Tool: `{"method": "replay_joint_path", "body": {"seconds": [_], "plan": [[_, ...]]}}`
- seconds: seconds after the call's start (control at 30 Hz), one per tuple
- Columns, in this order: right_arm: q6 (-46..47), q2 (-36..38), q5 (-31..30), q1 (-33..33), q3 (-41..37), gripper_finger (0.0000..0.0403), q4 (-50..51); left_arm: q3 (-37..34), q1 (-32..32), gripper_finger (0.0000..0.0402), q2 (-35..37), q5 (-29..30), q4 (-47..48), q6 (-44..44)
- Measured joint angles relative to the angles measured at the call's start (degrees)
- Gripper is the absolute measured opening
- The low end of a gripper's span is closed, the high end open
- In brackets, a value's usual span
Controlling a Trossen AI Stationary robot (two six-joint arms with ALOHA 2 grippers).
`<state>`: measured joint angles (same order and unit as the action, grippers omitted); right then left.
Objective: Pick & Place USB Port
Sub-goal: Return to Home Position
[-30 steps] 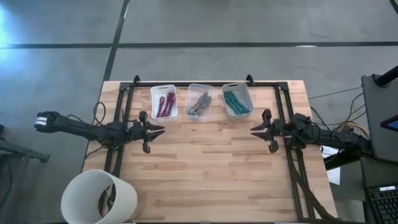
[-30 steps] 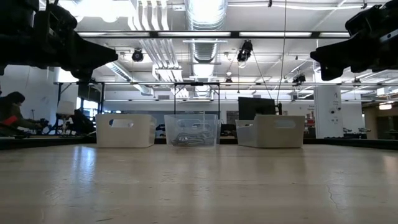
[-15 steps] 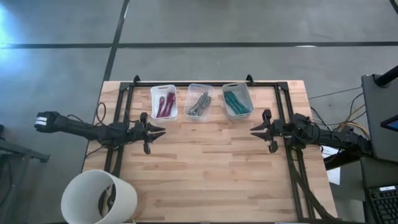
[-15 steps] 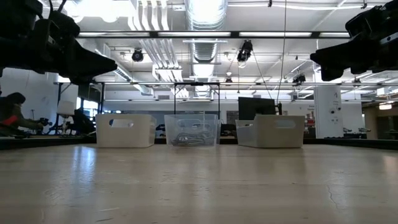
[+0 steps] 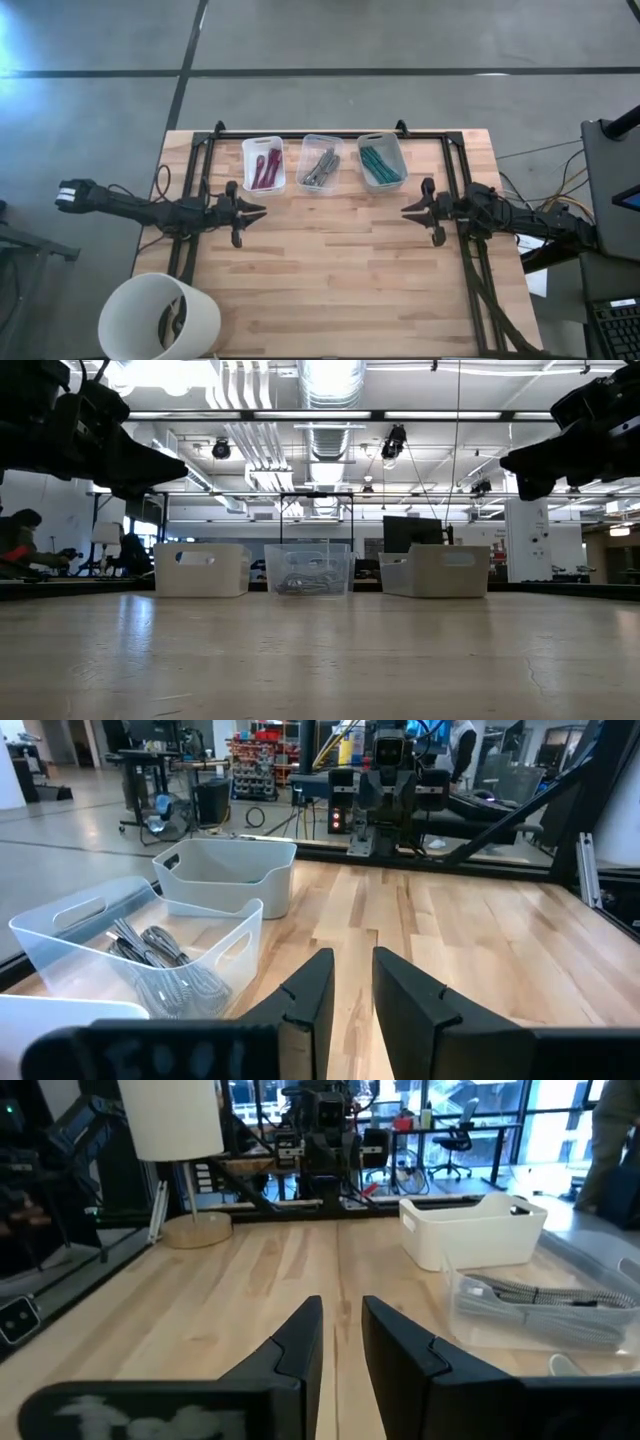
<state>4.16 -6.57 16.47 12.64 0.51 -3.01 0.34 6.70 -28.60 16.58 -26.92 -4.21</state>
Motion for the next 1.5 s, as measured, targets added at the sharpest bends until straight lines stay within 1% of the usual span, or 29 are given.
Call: {"method": "replay_joint_path", "body": {"seconds": [0.43, 0.9, 1.33, 1.5], "plan": [[-1.2, 0.0, 0.0, 0.0, 0.0, 0.0084, 0.0, 0.0, 0.0, 0.0080, 0.0, 0.0, 0.0, -0.5], [-1.2, 0.0, 0.0, 0.0, 0.0, 0.0068, 0.0, 0.0, 0.0, 0.0080, 0.0, 0.0, 0.0, -0.5], [-1.2, 0.0, 0.0, 0.0, 0.0, 0.0086, 0.0, 0.0, 0.0, 0.0080, 0.0, 0.0, 0.0, -0.5], [-1.2, 0.0, 0.0, 0.0, 0.0, 0.0083, 0.0, 0.0, 0.0, 0.0080, 0.0, 0.0, 0.0, -0.5]]}}
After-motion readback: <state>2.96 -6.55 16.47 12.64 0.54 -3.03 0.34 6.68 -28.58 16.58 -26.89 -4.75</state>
